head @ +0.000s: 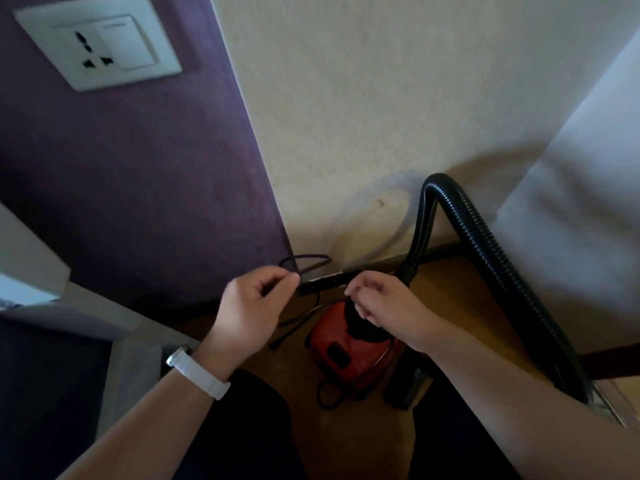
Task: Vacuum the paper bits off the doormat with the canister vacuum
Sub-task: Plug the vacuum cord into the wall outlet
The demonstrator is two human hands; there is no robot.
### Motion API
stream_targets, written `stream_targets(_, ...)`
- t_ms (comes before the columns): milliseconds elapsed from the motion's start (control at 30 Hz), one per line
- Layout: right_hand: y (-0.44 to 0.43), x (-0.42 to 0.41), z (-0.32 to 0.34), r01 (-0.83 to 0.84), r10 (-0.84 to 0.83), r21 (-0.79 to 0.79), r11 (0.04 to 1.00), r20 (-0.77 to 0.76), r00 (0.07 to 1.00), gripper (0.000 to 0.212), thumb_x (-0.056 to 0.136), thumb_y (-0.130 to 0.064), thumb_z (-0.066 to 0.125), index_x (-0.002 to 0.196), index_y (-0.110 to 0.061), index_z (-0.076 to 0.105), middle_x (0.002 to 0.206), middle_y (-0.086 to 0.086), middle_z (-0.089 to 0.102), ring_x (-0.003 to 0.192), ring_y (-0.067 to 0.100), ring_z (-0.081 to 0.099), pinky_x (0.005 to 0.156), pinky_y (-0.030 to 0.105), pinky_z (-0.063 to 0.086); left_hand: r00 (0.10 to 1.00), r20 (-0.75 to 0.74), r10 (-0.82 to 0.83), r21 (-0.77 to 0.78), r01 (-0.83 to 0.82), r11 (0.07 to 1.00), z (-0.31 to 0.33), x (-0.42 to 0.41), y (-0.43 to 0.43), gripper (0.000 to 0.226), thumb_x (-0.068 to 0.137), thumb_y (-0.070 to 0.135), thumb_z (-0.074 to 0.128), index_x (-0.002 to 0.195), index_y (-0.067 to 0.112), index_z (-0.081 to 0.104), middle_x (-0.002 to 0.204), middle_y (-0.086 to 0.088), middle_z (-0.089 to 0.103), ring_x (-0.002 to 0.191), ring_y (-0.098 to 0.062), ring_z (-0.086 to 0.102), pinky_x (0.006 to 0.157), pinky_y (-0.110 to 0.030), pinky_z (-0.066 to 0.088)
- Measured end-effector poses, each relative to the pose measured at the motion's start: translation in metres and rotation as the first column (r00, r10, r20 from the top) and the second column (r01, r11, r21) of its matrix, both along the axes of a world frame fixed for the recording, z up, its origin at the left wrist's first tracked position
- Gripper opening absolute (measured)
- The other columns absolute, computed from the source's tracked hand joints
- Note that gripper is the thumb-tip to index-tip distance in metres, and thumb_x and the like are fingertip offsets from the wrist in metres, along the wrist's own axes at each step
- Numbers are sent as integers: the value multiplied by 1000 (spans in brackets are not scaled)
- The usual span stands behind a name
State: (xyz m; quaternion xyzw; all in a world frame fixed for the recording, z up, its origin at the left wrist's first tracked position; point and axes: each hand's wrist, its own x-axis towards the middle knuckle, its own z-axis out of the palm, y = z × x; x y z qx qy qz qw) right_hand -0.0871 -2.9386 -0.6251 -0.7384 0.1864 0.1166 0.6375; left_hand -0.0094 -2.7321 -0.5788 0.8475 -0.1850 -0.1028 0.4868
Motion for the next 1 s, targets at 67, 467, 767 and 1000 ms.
stream_targets(67,9,10,5,101,-86,238,966,-73,994,39,106,-37,37,103,-7,62,64,8,54,47,18,40,51,32,32,993,51,-105,-22,106,994,-2,-13,-1,20,93,17,68,75,25,73,70,0,68,63,-5,59,59,-24,47)
stream_targets(467,15,28,18,-23,28,-163,986,29,999,25,103,-29,51,93,-12,67,52,-11,50,49,7,45,47,21,30,978,94,-188,-55,193,980,-44,-15,13,19,96,25,62,80,23,71,74,14,62,70,-6,61,65,-20,47)
stream_targets(767,10,-3,34,-207,288,-382,900,168,943,15,104,-34,48,101,-35,63,86,-24,65,84,-12,59,69,6,42,568,-754,330,65,-435,898,-40,21,-34,57,96,62,44,97,9,66,95,-10,70,84,-25,67,68,-36,50)
stream_targets(1000,-15,-21,38,-274,360,-373,886,183,915,19,103,-35,50,100,-31,68,91,-14,67,88,-2,62,72,10,43,412,-860,302,-65,-674,736,-54,53,-32,13,99,22,54,94,10,57,63,-3,58,52,-15,55,44,-24,45)
